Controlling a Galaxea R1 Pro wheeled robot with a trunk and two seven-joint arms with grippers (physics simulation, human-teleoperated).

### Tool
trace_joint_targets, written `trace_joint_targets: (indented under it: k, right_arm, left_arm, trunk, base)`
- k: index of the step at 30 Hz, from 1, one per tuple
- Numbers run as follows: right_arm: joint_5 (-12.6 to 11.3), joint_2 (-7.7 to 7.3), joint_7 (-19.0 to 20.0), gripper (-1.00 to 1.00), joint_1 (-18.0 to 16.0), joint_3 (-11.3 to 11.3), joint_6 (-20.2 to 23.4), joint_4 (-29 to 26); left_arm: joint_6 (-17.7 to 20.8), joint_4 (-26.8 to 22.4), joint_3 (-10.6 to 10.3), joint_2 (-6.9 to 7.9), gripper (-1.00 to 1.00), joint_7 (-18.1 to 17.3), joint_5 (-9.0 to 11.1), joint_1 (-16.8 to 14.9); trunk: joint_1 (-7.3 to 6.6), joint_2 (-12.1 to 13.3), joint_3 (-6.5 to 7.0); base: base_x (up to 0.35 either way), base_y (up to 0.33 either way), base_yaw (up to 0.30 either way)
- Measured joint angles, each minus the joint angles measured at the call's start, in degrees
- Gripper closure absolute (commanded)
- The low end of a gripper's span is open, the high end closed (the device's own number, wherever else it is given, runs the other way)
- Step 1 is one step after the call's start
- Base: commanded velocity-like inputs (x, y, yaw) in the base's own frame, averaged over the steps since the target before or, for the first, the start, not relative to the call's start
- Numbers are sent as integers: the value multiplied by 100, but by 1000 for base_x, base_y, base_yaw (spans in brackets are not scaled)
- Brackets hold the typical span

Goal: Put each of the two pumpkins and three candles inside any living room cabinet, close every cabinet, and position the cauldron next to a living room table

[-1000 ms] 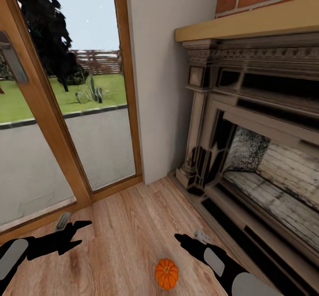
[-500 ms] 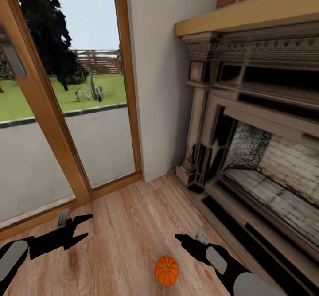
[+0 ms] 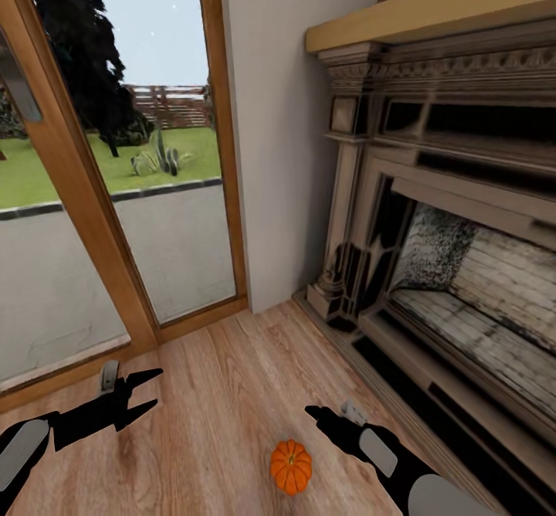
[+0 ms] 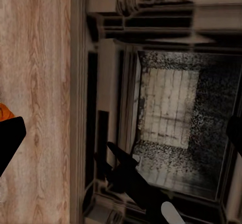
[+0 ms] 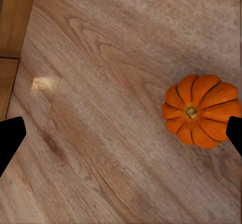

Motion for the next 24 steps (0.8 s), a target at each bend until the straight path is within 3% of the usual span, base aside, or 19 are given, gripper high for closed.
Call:
trace_joint_targets:
  k: [6, 19, 24]
  right_arm:
    - [-44, -76, 33, -100, 0, -8, -27, -1]
    - [-135, -91, 325, -100, 0, -9, -75, 1]
    - [-279, -101, 392, -100, 0, -10, -76, 16]
  left_arm:
    - [0, -3, -6, -7, -100, -1, 0, 0]
    - [0, -9, -16, -10, -100, -7, -1, 0]
    - [0, -9, -140, -8, -100, -30, -1, 0]
  trunk:
    - [132, -241, -108]
    - [417, -762, -341]
    - [527, -963, -431]
  base:
    - [0, 0, 0]
    - [0, 0, 0]
    - [0, 0, 0]
